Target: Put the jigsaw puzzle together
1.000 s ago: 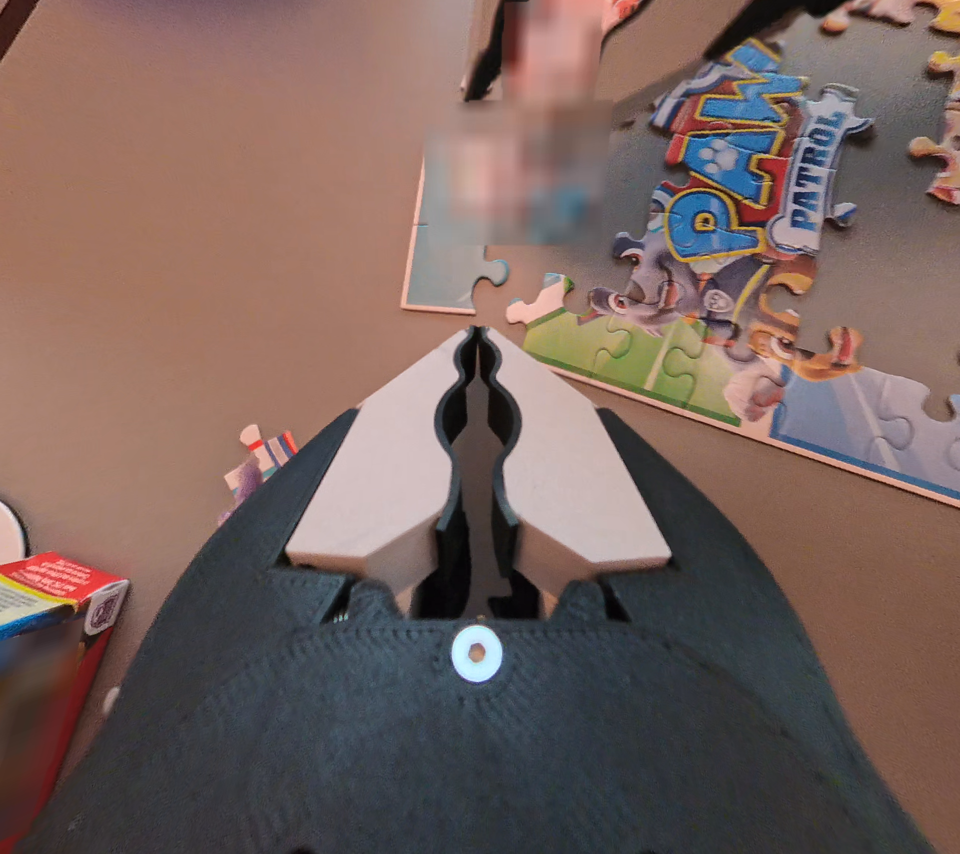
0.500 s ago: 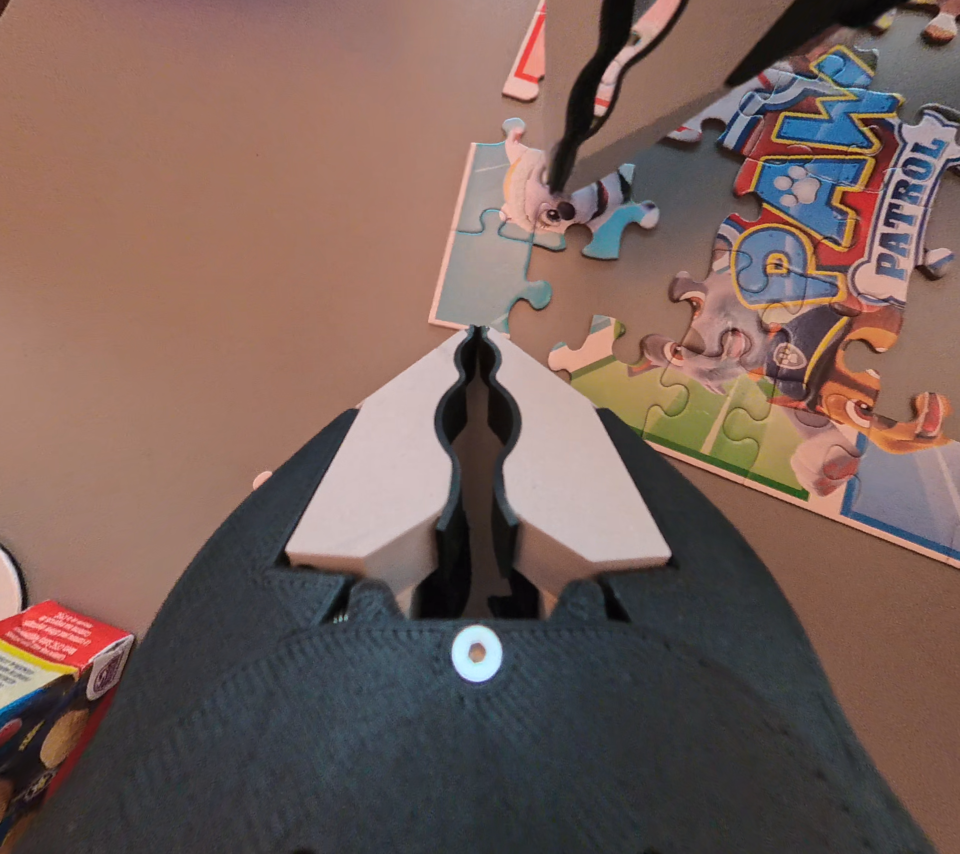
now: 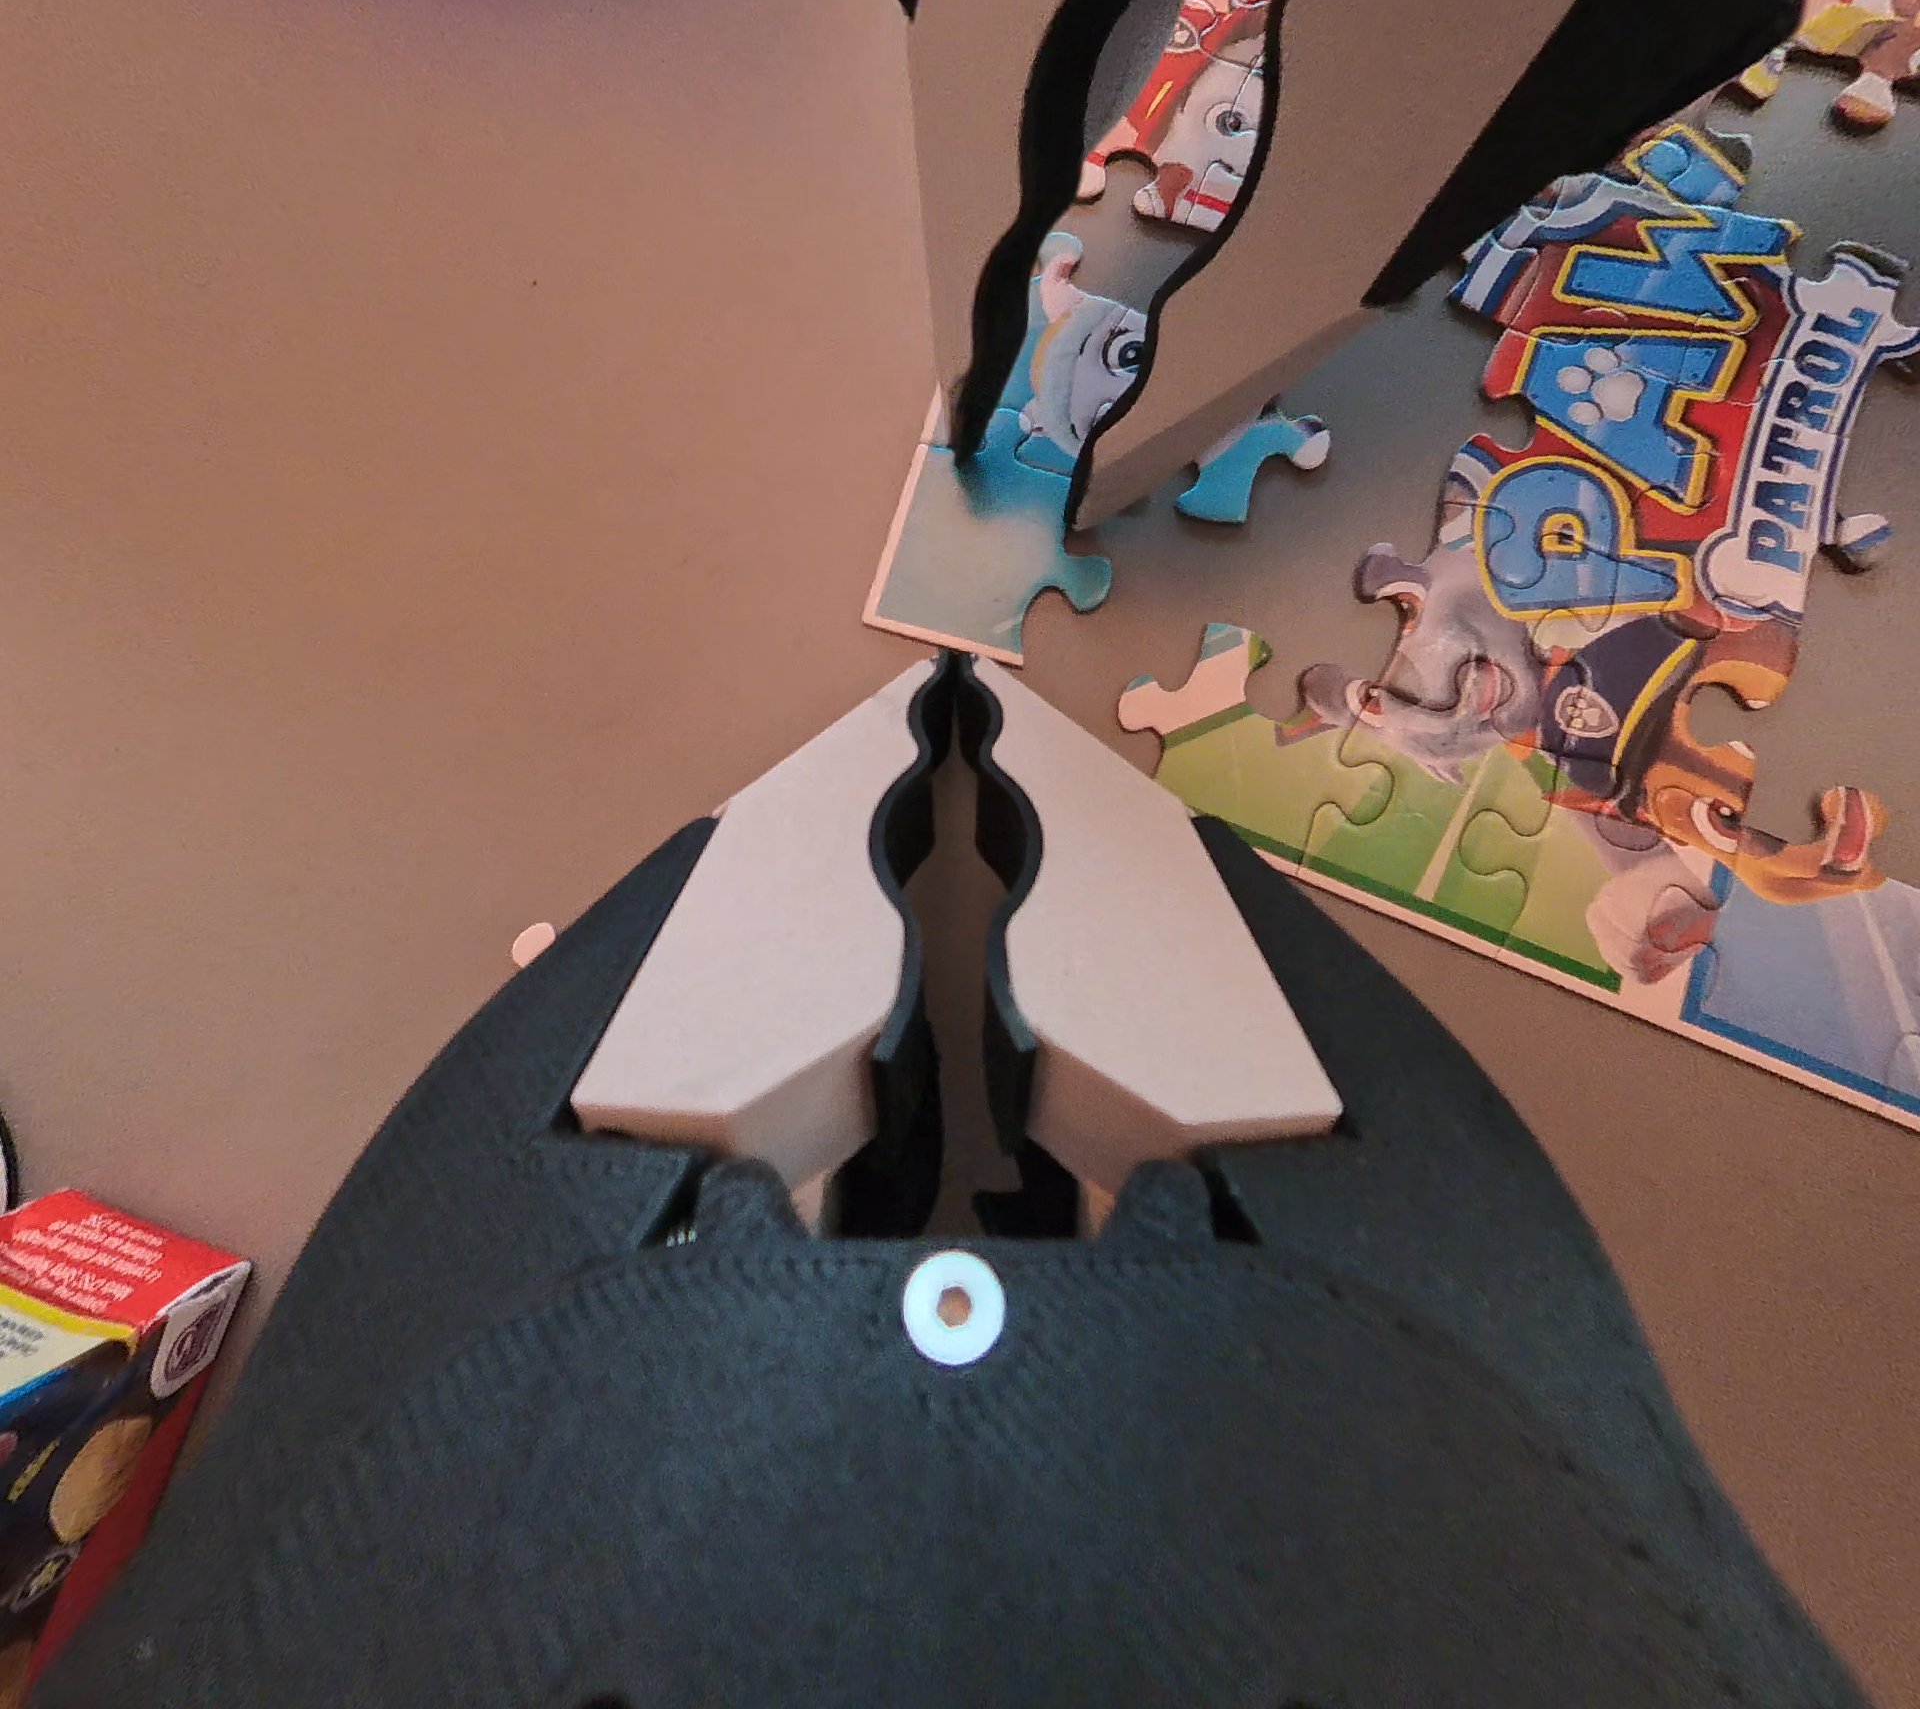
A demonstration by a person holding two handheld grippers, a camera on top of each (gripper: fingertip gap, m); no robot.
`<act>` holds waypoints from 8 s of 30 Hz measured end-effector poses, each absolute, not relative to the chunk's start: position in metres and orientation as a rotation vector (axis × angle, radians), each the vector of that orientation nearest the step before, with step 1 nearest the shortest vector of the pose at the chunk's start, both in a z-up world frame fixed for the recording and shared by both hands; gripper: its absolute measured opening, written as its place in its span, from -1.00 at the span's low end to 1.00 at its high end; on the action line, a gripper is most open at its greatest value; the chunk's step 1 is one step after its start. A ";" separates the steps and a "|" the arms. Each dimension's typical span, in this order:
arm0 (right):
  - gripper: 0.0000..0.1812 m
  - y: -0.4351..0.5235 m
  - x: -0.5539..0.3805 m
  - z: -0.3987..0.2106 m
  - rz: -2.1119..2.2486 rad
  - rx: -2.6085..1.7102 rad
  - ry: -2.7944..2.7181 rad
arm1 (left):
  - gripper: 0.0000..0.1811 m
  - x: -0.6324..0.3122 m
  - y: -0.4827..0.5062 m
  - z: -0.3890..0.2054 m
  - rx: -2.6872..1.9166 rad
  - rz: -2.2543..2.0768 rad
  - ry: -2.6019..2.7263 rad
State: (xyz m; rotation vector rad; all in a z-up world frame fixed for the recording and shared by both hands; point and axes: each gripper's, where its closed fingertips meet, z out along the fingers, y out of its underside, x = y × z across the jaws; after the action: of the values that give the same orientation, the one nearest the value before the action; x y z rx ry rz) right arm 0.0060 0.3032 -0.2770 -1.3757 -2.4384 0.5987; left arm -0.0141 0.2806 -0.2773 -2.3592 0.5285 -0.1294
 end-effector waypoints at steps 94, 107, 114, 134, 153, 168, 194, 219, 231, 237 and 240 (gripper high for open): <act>-0.42 0.041 0.050 -0.258 0.851 -1.281 -2.175 | -0.70 0.020 0.031 -0.274 -2.357 -0.460 0.573; -0.32 0.007 0.105 -0.281 0.735 -1.244 -2.231 | -0.74 0.105 0.012 -0.274 -2.312 -0.549 0.792; -0.49 0.016 0.114 -0.283 0.597 -1.175 -2.095 | -0.79 0.122 0.011 -0.275 -2.282 -0.592 0.835; -0.88 0.010 0.126 -0.276 0.460 -0.985 -1.948 | -0.74 0.115 -0.005 -0.274 -2.253 -0.518 0.841; -1.00 0.081 0.138 -0.193 0.105 -0.749 -1.680 | -0.65 0.094 0.058 -0.199 -1.950 -0.444 0.731; -1.00 0.085 0.131 -0.173 0.096 -0.605 -1.692 | -0.99 0.100 0.091 -0.185 -1.616 0.321 1.097; -1.00 0.113 0.126 -0.157 -0.049 -0.541 -1.651 | -0.99 0.093 0.115 -0.164 -1.504 0.481 1.079; -0.87 0.129 0.130 -0.145 0.305 -0.701 -1.686 | -1.00 0.092 0.129 -0.164 -1.453 0.601 1.120; -0.75 0.150 0.128 -0.149 1.306 -1.491 -1.344 | -1.00 0.091 0.151 -0.159 -1.391 0.878 1.135; -0.72 0.153 0.129 -0.153 1.722 -1.630 -1.056 | -1.00 0.095 0.156 -0.162 -1.336 0.944 1.186; -0.72 0.157 0.130 -0.150 1.888 -1.639 -0.939 | -1.00 0.099 0.158 -0.164 -1.312 0.968 1.213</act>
State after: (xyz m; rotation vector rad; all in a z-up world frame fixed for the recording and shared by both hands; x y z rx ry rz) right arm 0.1300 0.1566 -0.1501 -1.6387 -0.9392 1.8885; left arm 0.0995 0.1577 -0.1645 -1.3116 1.2134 0.9682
